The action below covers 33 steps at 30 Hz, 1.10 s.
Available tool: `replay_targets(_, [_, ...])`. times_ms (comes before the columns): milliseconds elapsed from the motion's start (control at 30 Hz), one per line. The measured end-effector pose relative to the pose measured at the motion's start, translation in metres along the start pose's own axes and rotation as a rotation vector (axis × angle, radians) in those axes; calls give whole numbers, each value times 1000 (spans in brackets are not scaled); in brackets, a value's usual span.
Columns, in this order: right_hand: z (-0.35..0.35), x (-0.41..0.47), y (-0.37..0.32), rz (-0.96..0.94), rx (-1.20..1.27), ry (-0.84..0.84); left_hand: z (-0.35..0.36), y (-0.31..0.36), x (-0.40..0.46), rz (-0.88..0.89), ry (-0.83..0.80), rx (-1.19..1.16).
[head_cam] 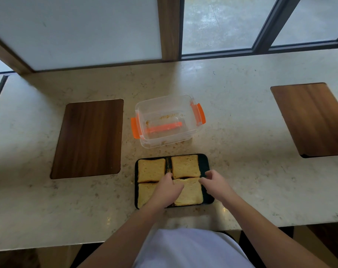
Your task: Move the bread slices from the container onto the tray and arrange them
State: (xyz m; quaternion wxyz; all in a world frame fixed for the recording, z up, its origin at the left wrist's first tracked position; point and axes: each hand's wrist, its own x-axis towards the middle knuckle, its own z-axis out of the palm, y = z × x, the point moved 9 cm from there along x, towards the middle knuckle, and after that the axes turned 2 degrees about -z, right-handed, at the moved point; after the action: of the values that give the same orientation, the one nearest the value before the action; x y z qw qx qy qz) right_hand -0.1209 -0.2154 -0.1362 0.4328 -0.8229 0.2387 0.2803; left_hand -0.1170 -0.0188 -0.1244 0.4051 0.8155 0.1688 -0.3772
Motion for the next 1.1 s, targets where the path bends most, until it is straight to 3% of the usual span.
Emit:
replay_targets(367, [17, 7, -23, 5, -78, -19, -2, 11, 17, -74, -17, -32])
replay_targets(1100, [-3, 13, -12, 0, -102, -3, 15, 23, 22, -19, 2, 2])
